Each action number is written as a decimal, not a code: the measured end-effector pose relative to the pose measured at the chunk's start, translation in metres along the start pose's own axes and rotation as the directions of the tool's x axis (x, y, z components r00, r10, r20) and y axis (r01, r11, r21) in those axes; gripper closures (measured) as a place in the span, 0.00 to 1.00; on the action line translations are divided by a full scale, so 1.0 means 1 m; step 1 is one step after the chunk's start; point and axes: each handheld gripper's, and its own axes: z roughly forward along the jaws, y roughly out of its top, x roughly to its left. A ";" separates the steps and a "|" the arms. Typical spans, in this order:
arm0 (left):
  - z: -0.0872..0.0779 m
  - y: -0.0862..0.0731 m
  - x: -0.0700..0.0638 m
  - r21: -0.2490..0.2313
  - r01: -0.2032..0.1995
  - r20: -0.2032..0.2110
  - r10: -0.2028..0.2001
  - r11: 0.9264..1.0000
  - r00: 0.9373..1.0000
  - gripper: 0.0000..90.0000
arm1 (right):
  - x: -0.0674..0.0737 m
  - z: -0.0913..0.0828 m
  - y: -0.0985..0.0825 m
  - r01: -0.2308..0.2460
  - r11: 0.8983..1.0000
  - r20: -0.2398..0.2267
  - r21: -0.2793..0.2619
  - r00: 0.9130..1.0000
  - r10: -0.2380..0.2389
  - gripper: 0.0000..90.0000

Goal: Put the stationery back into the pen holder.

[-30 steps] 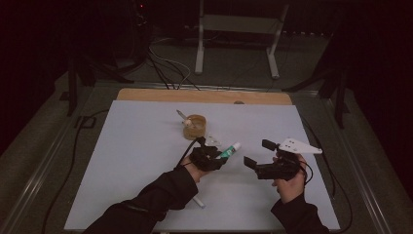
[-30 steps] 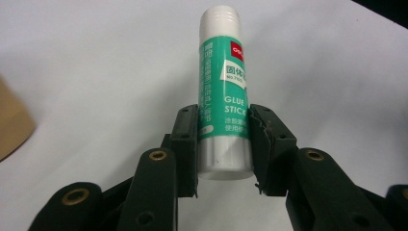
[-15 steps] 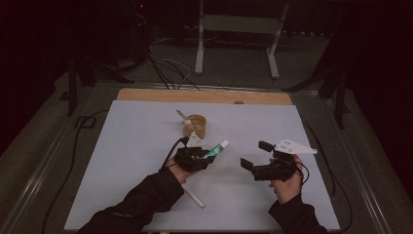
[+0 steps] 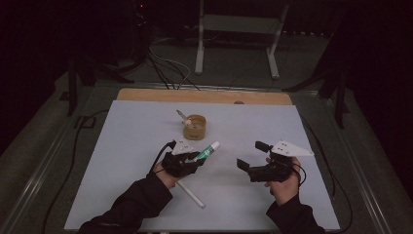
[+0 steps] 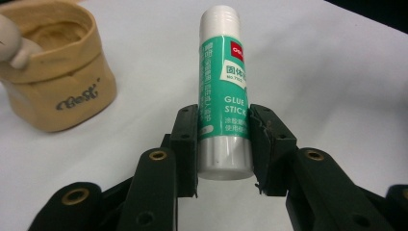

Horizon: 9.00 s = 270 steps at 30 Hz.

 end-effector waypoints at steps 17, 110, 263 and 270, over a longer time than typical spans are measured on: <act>-0.020 -0.026 0.008 -0.083 0.010 -0.022 -0.011 0.996 1.000 0.74 | 0.006 0.004 0.012 -0.047 0.999 -0.070 -0.011 0.996 0.046 0.00; -0.020 -0.036 -0.013 -0.223 0.016 0.092 0.004 0.975 0.996 0.51 | 0.012 0.069 0.003 -0.450 0.871 -0.238 0.197 0.840 0.488 0.73; -0.028 -0.046 0.015 -0.183 0.021 0.105 -0.001 0.983 0.994 0.01 | 0.021 0.096 0.066 0.004 0.991 -0.060 0.134 0.998 0.004 0.07; -0.029 -0.045 0.016 -0.187 0.023 0.097 -0.005 0.982 0.995 0.01 | 0.030 0.079 0.048 -0.021 0.990 -0.073 0.138 0.997 0.032 0.07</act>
